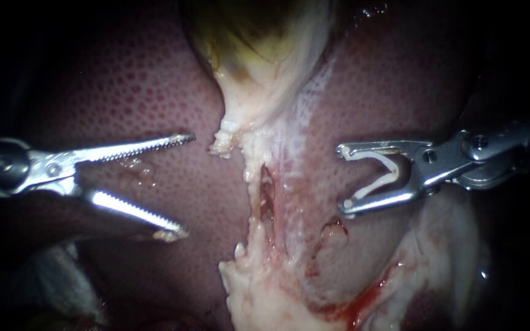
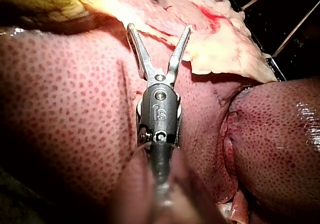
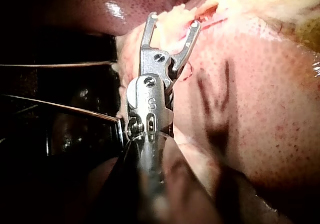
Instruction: Grabbing gallbladder
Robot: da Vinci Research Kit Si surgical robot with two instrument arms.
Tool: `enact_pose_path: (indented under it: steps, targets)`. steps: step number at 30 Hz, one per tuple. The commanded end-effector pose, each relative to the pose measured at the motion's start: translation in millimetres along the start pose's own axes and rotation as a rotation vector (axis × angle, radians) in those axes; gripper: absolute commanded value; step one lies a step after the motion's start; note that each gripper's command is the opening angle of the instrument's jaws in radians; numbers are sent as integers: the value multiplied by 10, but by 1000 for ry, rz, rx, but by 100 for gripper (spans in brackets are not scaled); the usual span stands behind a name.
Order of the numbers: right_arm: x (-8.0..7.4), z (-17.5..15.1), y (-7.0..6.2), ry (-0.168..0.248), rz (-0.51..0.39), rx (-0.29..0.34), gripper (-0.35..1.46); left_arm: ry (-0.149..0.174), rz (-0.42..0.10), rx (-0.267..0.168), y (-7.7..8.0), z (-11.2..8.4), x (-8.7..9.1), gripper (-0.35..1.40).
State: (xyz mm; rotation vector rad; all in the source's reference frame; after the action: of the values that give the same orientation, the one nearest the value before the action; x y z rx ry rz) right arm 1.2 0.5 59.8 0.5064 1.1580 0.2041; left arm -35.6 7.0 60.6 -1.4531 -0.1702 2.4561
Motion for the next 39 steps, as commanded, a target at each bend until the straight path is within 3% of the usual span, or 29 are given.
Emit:
enact_pose_path:
  steps: [1, 7, 18, 22, 32, 37, 39]
  targets:
    - [0, 0, 0, 0, 0, 0, 59, 0, 1, 0, 0, 0, 0, 81]
    - [0, 0, 0, 0, 0, 0, 59, 0, 6, -1, -4, 2, 0, 79]
    - [0, 1, 0, 0, 6, 0, 59, 5, -162, 22, -50, 24, -11, 67]
    - [0, 1, 0, 0, 6, 0, 59, 9, -215, 25, -63, 40, -17, 54]
    - [0, 1, 1, 0, 6, -1, 59, 16, -309, 32, -77, 60, -22, 12]
    - [0, 1, 1, 0, 6, -1, 59, 22, -319, 25, -81, 64, -26, -3]
    - [0, 1, 1, 0, 6, -1, 59, 14, -324, 20, -80, 60, -29, -21]
